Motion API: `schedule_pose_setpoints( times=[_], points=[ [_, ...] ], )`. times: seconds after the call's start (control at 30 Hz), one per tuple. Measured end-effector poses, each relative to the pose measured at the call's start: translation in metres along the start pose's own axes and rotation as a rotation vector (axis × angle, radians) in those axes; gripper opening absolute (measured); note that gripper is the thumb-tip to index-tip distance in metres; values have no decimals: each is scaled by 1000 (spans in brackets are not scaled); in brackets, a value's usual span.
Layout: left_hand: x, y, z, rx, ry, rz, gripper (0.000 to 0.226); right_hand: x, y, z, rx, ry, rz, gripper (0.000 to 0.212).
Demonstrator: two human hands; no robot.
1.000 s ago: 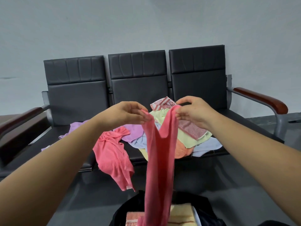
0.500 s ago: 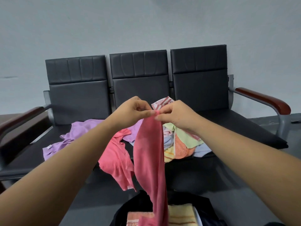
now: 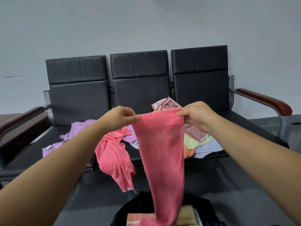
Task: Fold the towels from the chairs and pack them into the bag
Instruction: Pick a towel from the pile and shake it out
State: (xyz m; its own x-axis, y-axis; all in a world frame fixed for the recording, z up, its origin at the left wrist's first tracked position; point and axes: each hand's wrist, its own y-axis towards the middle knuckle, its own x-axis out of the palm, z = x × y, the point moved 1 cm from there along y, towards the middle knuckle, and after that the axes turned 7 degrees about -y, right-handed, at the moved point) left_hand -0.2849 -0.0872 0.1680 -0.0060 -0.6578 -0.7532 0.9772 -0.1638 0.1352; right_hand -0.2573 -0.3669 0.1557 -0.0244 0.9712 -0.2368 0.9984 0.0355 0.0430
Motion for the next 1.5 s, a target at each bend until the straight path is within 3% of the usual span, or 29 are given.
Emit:
schedule_pose_setpoints(
  times=[0.07, 0.1, 0.2, 0.23, 0.3, 0.37, 0.43, 0.53, 0.6, 0.7, 0.8, 0.9, 0.97, 1.03, 1.1, 1.13, 1.23, 1.33, 1.5],
  points=[
    [-6, 6, 11, 51, 36, 98, 24, -2, 1, -12, -54, 11, 32, 3],
    [-11, 9, 18, 97, -60, 150, 25, -5, 2, -23, -94, 88, 35, 3],
    [-35, 8, 46, 264, -687, 205, 18, -20, 4, -60, -192, 467, -117, 9],
    [-41, 8, 53, 298, -767, 167, 14, -25, 5, -69, -191, 537, -174, 11],
    [-49, 13, 60, 286, -584, 129, 9, -29, 9, -73, -126, 464, -190, 13],
    [-51, 20, 53, 218, -366, 186, 16, -28, 16, -64, -85, 186, -68, 7],
    [-47, 21, 48, 165, -185, 266, 29, -27, 20, -56, -157, 35, 40, 7],
    [-34, 17, 49, 176, -236, 325, 17, -24, 22, -51, -280, 74, 87, 15],
    [-26, 14, 52, 198, -387, 280, 10, -19, 20, -50, -292, 94, 53, 22],
    [-16, 12, 56, 219, -479, 183, 10, -8, 15, -48, -314, 54, -50, 15],
    [-7, 14, 61, 222, -511, 166, 10, 5, 7, -43, -268, 103, -309, 20],
    [1, 19, 57, 211, -469, 165, 11, 28, 1, -29, -208, 116, -499, 8],
    [5, 22, 49, 189, -481, 206, 9, 39, 1, -22, -200, 111, -485, 7],
    [11, 25, 37, 149, -703, 196, 11, 42, 5, -20, -193, 175, -428, 10],
    [22, 26, 22, 108, -994, 32, 28, 41, 10, -22, -172, 300, -349, 9],
    [30, 24, 12, 74, -1032, -92, 35, 39, 14, -24, -154, 374, -316, 11],
    [64, 7, -14, -59, -697, -364, 28, 37, 28, -28, -112, 506, -289, 19],
    [89, -2, -36, -118, -584, -412, 22, 36, 41, -20, -75, 451, -229, 9],
    [115, 0, -50, -170, -1171, -340, 37, 45, 58, 31, 123, 267, -78, 13]
  ],
)
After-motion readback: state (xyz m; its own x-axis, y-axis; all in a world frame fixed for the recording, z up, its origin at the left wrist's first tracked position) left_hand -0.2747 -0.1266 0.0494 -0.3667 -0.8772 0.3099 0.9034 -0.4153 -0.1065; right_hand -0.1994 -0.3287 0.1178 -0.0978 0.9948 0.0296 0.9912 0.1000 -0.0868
